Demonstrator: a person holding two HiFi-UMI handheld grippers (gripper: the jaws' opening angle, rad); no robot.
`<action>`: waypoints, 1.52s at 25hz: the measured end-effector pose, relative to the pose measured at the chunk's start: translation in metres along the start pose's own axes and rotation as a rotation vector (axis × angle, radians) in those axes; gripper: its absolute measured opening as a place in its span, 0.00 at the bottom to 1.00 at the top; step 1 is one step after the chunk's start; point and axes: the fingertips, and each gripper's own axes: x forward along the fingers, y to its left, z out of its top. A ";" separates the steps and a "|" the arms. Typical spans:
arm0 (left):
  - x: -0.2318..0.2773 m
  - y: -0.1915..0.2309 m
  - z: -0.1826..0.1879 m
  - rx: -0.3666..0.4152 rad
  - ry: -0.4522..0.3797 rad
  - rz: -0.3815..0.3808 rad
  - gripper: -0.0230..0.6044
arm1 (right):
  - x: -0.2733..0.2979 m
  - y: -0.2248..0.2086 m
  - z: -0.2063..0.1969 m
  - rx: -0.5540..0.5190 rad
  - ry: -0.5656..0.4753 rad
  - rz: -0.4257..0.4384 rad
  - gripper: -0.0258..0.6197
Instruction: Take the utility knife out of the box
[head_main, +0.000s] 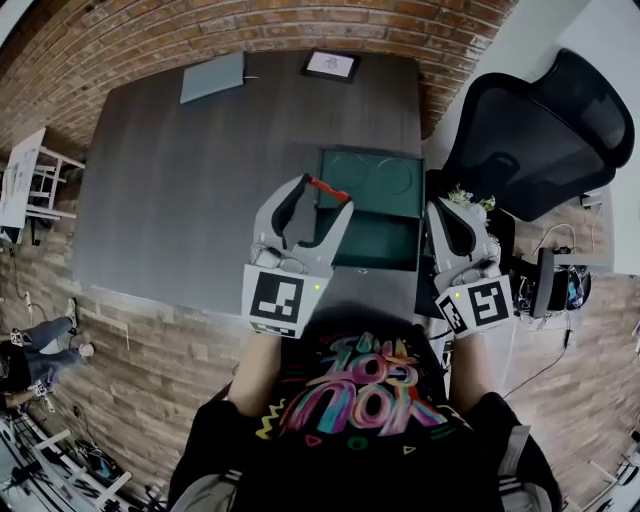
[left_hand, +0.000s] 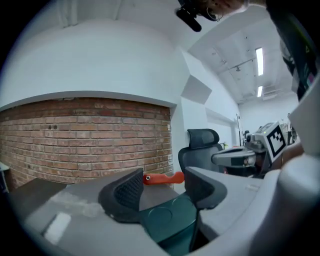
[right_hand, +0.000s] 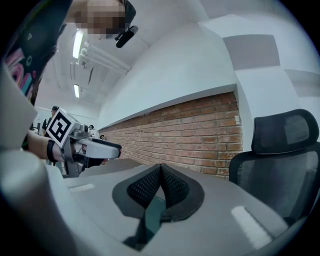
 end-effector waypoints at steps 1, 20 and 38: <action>-0.002 0.000 0.003 -0.017 -0.017 0.006 0.45 | 0.001 0.000 0.000 0.001 -0.002 0.004 0.04; -0.006 0.004 0.000 -0.078 -0.056 0.017 0.46 | 0.006 -0.002 -0.002 0.020 0.005 0.028 0.04; -0.003 0.004 -0.008 -0.098 -0.024 0.014 0.46 | 0.010 -0.003 -0.009 0.028 0.027 0.015 0.04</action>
